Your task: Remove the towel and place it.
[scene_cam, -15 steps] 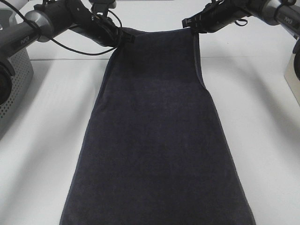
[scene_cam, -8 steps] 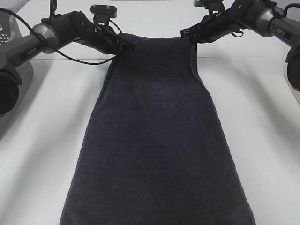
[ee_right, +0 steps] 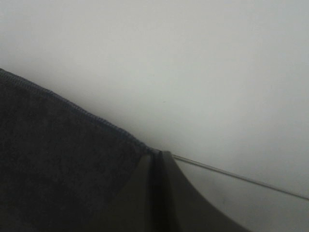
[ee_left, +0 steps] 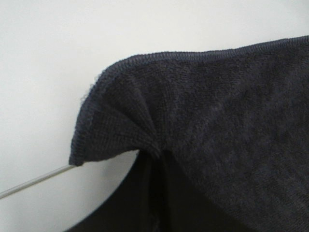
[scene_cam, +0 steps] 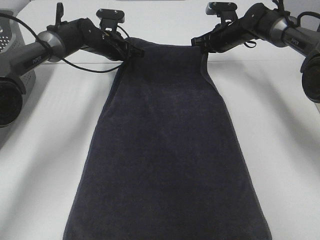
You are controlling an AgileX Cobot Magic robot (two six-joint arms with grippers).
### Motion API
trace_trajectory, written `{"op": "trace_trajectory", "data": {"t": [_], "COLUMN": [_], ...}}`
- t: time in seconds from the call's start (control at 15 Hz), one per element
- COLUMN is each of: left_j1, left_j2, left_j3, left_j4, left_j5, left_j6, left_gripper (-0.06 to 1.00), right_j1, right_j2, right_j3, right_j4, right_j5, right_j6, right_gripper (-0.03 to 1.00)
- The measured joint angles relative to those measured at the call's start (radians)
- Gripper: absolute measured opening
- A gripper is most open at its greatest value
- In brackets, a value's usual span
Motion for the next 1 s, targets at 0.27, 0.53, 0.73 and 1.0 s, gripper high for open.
{"op": "trace_trajectory", "data": {"t": [0.27, 0.53, 0.73, 1.0], "left_j1": [0.0, 0.0, 0.0, 0.0], "left_j2": [0.0, 0.004, 0.017, -0.004], "left_j3": [0.0, 0.0, 0.0, 0.0], "left_j4": [0.0, 0.0, 0.001, 0.008], "left_j5": [-0.022, -0.039, -0.039, -0.026], "left_j6": [0.0, 0.0, 0.0, 0.0], "left_gripper": [0.1, 0.5, 0.63, 0.64], "right_j1": [0.0, 0.0, -0.006, -0.022], "right_j2": [0.0, 0.0, 0.0, 0.011], "right_j3": [0.0, 0.0, 0.0, 0.0], "right_j4": [0.008, 0.008, 0.008, 0.008], "right_j5": [0.001, 0.001, -0.011, -0.057], "right_j6": [0.0, -0.007, -0.01, -0.009], "right_gripper": [0.04, 0.26, 0.51, 0.57]}}
